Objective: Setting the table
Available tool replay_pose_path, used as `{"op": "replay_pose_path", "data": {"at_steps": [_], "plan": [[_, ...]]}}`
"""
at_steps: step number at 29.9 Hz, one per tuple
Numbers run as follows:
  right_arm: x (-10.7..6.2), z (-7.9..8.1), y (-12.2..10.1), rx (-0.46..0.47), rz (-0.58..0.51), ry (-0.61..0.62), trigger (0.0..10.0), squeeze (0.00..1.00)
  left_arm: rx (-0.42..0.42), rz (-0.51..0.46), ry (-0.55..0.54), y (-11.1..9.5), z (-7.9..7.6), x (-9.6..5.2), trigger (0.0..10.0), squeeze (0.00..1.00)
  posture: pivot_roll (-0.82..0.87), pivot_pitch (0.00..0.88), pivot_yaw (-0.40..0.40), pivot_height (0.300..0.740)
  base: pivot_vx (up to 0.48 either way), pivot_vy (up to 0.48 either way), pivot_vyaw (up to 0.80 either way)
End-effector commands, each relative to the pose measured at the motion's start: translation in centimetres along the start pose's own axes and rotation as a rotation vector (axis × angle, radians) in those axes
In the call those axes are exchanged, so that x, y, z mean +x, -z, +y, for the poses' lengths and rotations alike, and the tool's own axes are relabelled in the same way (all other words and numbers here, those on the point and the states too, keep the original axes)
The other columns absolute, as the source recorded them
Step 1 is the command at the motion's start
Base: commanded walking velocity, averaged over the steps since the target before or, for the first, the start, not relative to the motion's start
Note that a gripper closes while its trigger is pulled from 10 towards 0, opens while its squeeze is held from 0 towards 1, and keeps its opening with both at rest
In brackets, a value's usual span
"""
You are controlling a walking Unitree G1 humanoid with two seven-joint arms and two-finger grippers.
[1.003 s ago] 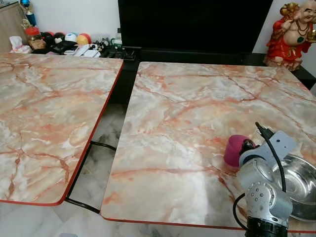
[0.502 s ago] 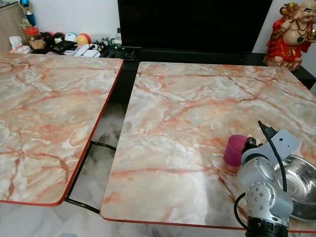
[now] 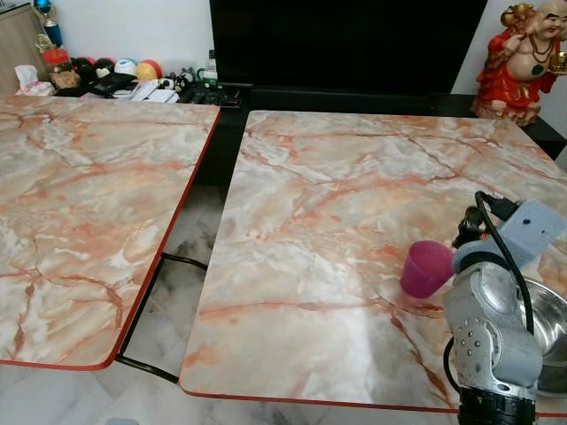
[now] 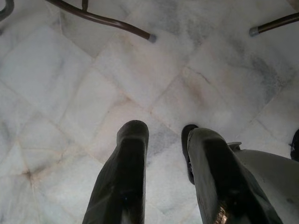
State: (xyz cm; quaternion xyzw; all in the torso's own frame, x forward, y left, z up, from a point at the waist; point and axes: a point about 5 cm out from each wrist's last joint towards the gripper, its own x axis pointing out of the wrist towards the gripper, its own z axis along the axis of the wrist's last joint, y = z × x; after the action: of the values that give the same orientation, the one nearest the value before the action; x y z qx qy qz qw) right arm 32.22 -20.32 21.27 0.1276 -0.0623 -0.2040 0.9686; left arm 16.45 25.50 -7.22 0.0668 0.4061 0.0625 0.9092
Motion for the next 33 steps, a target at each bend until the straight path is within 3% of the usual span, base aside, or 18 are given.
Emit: {"op": "replay_pose_path", "data": {"at_steps": [1,3,7,16,22,28,31,33], "plan": [[-0.2,0.9,-1.1,0.006,-0.068,-0.093,10.0,0.00,0.001,0.031,-0.023,0.7,0.6,-0.2,10.0,0.00,-0.04,0.108,-0.007,0.740,0.000,0.000,0.00],[-0.3,1.5,-1.0,-0.049,-0.087,-0.210,10.0,0.00,-0.009,0.031,-0.029,0.6,0.8,-0.2,10.0,0.00,-0.04,0.105,-0.009,0.740,0.000,0.000,0.00],[-0.6,1.1,-1.0,-0.127,-0.129,-0.267,10.0,0.00,-0.026,0.029,-0.043,0.6,1.2,-0.3,10.0,0.00,-0.03,0.101,-0.009,0.740,0.000,0.000,0.00],[-1.0,0.3,-0.9,-0.120,-0.153,-0.284,10.0,0.00,-0.035,0.037,-0.039,0.6,0.9,-0.2,10.0,0.00,-0.04,0.082,-0.004,0.740,0.000,0.000,0.73],[-1.3,0.8,0.0,-0.076,-0.131,-0.289,10.0,0.00,-0.034,0.025,-0.026,-0.2,0.7,0.1,10.0,0.00,-0.04,0.050,0.004,0.740,0.000,0.000,0.00],[-1.6,1.6,0.3,-0.112,-0.151,-0.336,10.0,0.00,-0.030,0.025,-0.029,-0.6,0.9,0.3,10.0,0.00,-0.04,0.024,0.012,0.740,0.000,0.377,0.00],[-1.5,1.6,0.0,-0.169,-0.180,-0.326,10.0,0.00,-0.030,0.024,-0.032,-0.7,1.0,0.3,10.0,0.00,-0.04,0.019,0.018,0.740,0.000,0.480,0.73],[-1.4,1.6,-0.1,-0.157,-0.190,-0.324,10.0,0.00,-0.030,0.024,-0.032,-0.7,1.0,0.3,10.0,0.00,-0.04,0.019,0.018,0.740,0.000,0.480,0.80]]}}
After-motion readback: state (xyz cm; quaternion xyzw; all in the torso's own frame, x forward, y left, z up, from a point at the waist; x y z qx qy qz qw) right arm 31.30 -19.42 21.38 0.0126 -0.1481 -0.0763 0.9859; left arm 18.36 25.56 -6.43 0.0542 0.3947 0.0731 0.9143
